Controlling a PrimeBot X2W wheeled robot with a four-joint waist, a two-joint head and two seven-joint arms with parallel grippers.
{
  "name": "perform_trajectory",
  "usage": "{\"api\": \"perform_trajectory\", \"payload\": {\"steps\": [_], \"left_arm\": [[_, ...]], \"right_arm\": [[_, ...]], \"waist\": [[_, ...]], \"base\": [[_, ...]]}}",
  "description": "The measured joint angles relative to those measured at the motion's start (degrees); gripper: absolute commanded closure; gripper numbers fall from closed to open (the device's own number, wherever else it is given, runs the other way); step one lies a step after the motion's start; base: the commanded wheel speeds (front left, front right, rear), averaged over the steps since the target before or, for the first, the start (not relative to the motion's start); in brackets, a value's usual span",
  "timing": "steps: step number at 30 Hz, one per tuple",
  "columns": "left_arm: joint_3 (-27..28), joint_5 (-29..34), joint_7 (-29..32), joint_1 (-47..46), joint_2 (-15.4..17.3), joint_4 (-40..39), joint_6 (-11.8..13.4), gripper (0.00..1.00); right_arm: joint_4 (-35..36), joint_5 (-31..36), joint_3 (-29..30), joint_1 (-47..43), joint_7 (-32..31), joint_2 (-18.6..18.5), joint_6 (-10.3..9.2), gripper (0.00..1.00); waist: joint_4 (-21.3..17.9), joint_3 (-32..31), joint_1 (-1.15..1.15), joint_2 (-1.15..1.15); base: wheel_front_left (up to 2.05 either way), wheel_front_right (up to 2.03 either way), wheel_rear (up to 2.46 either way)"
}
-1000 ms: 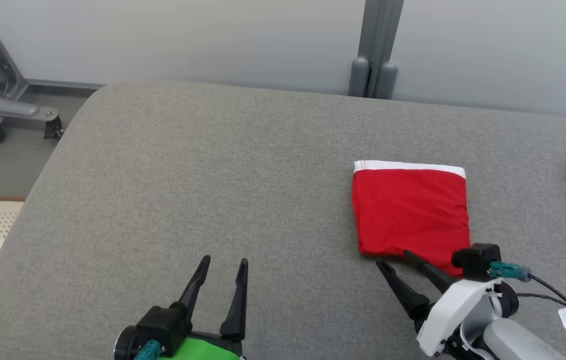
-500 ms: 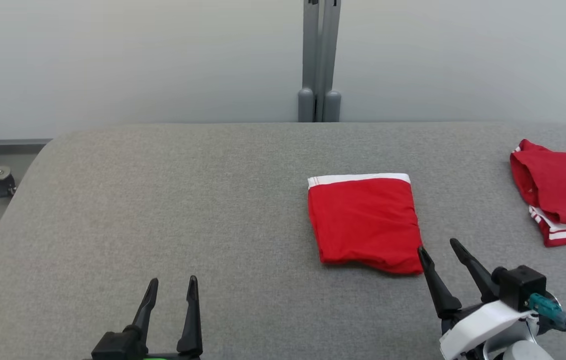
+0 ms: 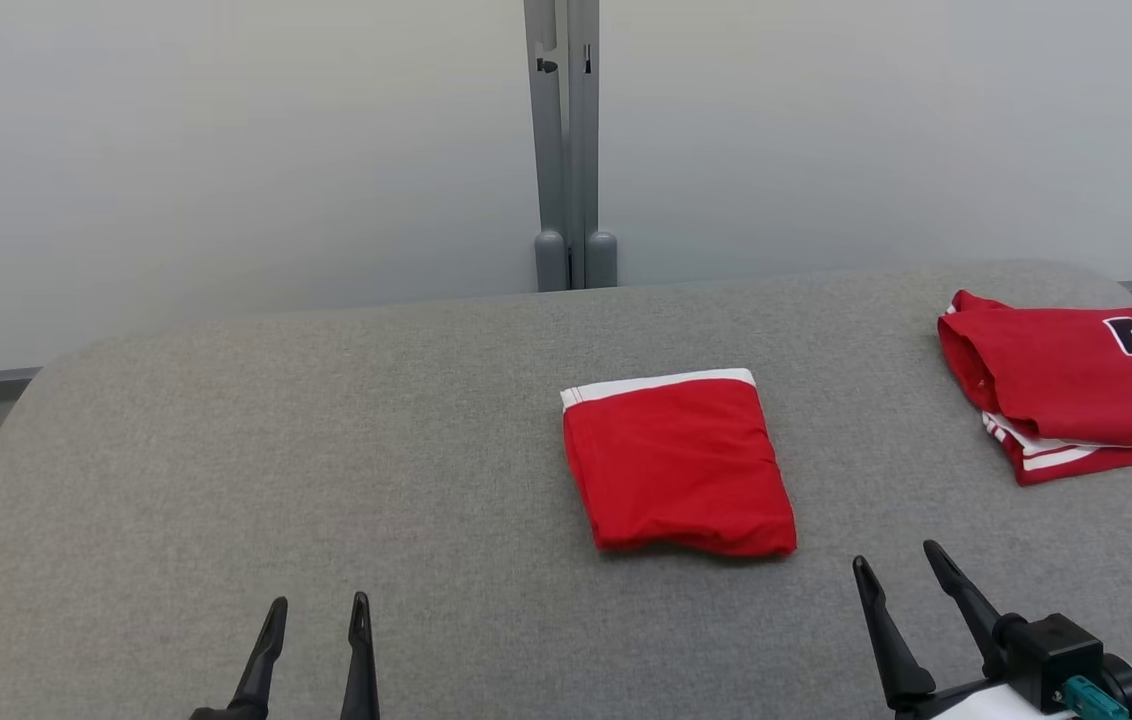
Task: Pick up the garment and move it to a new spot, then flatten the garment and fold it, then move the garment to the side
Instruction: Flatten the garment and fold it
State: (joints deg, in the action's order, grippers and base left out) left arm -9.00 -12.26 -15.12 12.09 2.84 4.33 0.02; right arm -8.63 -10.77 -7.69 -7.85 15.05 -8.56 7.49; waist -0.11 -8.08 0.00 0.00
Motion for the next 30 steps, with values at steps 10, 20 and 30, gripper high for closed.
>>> {"api": "perform_trajectory", "payload": {"steps": [10,20,30], "left_arm": [[0.3,1.2,0.0,0.3,0.0,1.8,0.3,0.0],[-0.5,1.7,0.0,0.2,0.0,2.3,0.5,0.0],[-0.5,1.8,0.0,0.2,0.0,2.4,0.6,0.0]], "right_arm": [[0.2,0.9,1.4,-1.1,0.0,1.4,0.0,0.0],[0.0,1.2,2.1,-1.1,0.0,1.8,0.0,0.0],[0.0,1.3,2.5,-1.1,0.0,2.1,0.0,0.0]], "waist": [[-0.5,-0.4,0.0,0.0],[-0.6,-0.4,0.0,0.0],[-0.5,-0.3,0.0,0.0]], "base": [[0.0,0.0,0.0],[0.0,0.0,0.0],[0.0,0.0,0.0]]}}
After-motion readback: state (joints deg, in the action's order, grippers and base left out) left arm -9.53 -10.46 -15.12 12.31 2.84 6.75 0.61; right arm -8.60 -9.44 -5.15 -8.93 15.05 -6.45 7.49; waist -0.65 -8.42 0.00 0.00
